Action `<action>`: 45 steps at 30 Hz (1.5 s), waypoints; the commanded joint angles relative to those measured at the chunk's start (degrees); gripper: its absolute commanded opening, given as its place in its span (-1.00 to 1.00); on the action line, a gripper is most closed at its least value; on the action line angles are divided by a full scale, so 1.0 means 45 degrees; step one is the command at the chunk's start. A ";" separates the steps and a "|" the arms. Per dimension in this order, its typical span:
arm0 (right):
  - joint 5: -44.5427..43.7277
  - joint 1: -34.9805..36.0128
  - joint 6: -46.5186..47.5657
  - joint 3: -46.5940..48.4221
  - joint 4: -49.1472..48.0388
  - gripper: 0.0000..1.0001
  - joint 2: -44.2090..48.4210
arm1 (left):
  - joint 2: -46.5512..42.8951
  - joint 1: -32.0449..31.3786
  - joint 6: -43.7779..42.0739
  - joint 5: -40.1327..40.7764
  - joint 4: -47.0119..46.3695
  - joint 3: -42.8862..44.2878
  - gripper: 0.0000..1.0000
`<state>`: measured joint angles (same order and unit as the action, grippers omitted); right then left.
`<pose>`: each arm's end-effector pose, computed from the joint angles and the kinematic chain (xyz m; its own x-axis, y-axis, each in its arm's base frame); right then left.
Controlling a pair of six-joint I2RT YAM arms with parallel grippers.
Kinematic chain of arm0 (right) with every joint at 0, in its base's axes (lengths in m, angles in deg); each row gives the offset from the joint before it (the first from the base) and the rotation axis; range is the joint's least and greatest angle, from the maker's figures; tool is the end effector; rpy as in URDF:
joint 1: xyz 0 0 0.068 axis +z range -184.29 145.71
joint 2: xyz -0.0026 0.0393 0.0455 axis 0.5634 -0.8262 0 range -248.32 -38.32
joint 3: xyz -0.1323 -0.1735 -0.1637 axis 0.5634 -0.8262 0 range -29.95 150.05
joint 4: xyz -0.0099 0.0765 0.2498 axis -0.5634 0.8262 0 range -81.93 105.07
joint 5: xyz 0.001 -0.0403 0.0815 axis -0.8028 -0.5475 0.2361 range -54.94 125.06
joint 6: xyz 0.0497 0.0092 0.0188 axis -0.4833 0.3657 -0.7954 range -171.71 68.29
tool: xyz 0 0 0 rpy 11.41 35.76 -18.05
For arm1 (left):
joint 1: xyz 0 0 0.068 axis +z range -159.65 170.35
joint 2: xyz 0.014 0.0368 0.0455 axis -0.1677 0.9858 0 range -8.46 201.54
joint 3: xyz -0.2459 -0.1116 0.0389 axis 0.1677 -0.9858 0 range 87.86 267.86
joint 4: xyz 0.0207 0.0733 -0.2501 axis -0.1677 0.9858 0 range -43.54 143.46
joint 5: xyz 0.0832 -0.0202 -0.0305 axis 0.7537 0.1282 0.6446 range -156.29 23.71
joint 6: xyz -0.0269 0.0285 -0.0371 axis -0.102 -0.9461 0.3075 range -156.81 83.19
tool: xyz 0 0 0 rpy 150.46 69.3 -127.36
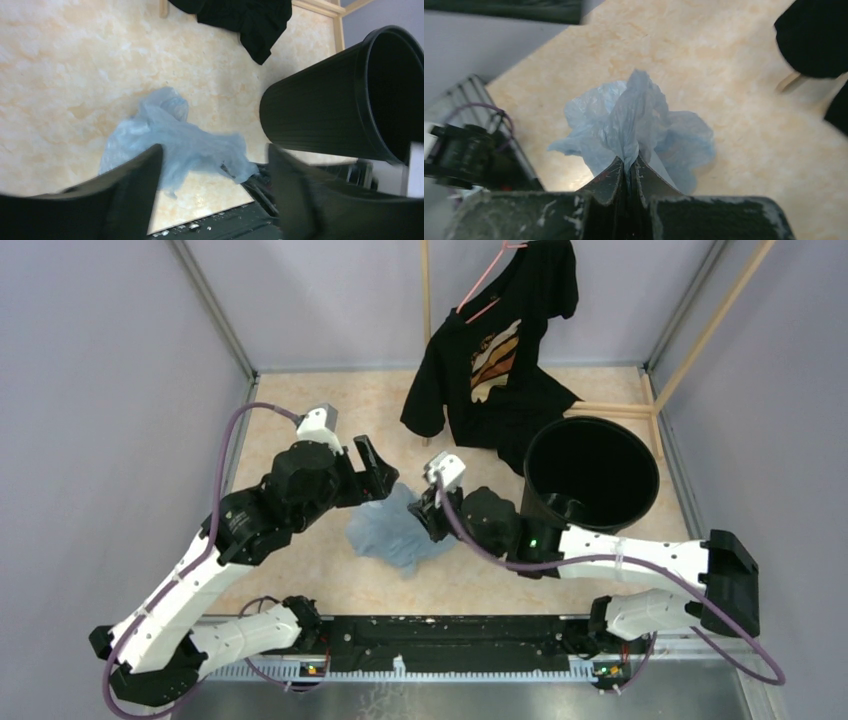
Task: Put the trash bags into the trash bin
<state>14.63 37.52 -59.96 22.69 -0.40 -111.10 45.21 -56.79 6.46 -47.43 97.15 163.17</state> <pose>0.1046 0.2790 0.3159 -0.1750 -0.1015 -0.9793 -0.7665 0.6384 0.0708 0.1196 -0.1118 0.4200 -0.5843 -0.3239 -0.7441 0.1387 0.8635 -0.4848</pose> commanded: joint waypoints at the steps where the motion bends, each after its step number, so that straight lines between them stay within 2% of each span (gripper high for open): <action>1: 0.2874 -0.1538 -0.6132 0.0084 0.1515 -1.00 0.1047 | -0.1219 -0.0007 -0.1138 0.0052 -0.0738 -0.0762 0.97; 5: 0.3977 -0.3130 -0.8762 0.0134 0.1580 -1.00 0.1389 | -0.2164 0.0003 -0.1350 -0.0860 -0.1052 -0.1604 0.98; 8: 0.3629 -0.3688 -0.9586 0.0344 0.1423 -1.00 0.1685 | -0.2653 -0.0005 -0.1162 -0.2067 -0.1793 -0.2659 0.97; 12: 0.4079 -0.3731 -0.8604 0.0879 0.0635 -1.00 0.1894 | -0.2971 0.0000 -0.0987 -0.2846 -0.2697 -0.3660 0.94; 15: 0.3284 -0.3794 -0.7696 0.1566 0.1124 -1.00 0.2189 | -0.2811 -0.0004 -0.1228 -0.2924 -0.3077 -0.3670 0.89; 19: 0.2050 -0.3917 -0.8031 0.1843 0.1350 -1.00 0.2494 | -0.2464 0.0003 -0.1192 -0.3584 -0.3521 -0.3667 0.84; 23: 0.4344 -0.3907 -0.7887 0.1356 -0.0250 -1.00 0.2219 | -0.2612 0.0006 -0.1590 -0.5737 -0.6154 -0.4779 0.97; 25: 0.6423 -0.3907 -0.6978 0.1447 -0.0520 -1.00 0.1848 | -0.2605 -0.0009 -0.1723 -0.6252 -0.7322 -0.4908 0.97; 27: 0.8168 -0.3907 -0.5848 0.1339 -0.0844 -1.00 0.1606 | -0.2505 0.0005 -0.1617 -0.5779 -0.7405 -0.4515 0.95; 28: 0.8413 -0.3907 -0.5386 0.1084 -0.1029 -1.00 0.1577 | -0.2497 -0.0012 -0.1410 -0.5465 -0.7306 -0.4351 0.91; 31: 0.7787 -0.3907 -0.4487 0.0151 -0.0978 -1.00 0.1416 | -0.2894 0.0000 -0.0300 -0.4402 -0.6870 -0.4565 0.61; 32: 0.7674 -0.3907 -0.4228 -0.0073 -0.0868 -1.00 0.1295 | -0.3132 0.0005 0.0173 -0.3874 -0.6661 -0.4809 0.59; 36: 0.7987 -0.3907 -0.3856 -0.0789 -0.1086 -1.00 0.0599 | -0.4049 0.0005 0.1281 -0.2656 -0.6472 -0.6495 0.84; 38: 0.8563 -0.3907 -0.3897 -0.1013 -0.1349 -1.00 0.0345 | -0.4148 -0.0005 0.1497 -0.2230 -0.6225 -0.6837 0.90; 41: 0.9268 -0.3893 -0.4134 -0.1414 -0.1936 -1.00 0.0123 | -0.3735 -0.0001 0.1878 -0.1713 -0.5716 -0.6689 0.89; 45: 0.9857 -0.3833 -0.4222 -0.1870 -0.2822 -1.00 0.0051 | -0.2752 -0.0009 0.2439 -0.1514 -0.5730 -0.6416 0.79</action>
<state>54.61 20.27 -79.78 15.00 -4.97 -110.94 29.69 -56.79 13.78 -57.42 72.10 132.92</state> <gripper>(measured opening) 0.006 0.919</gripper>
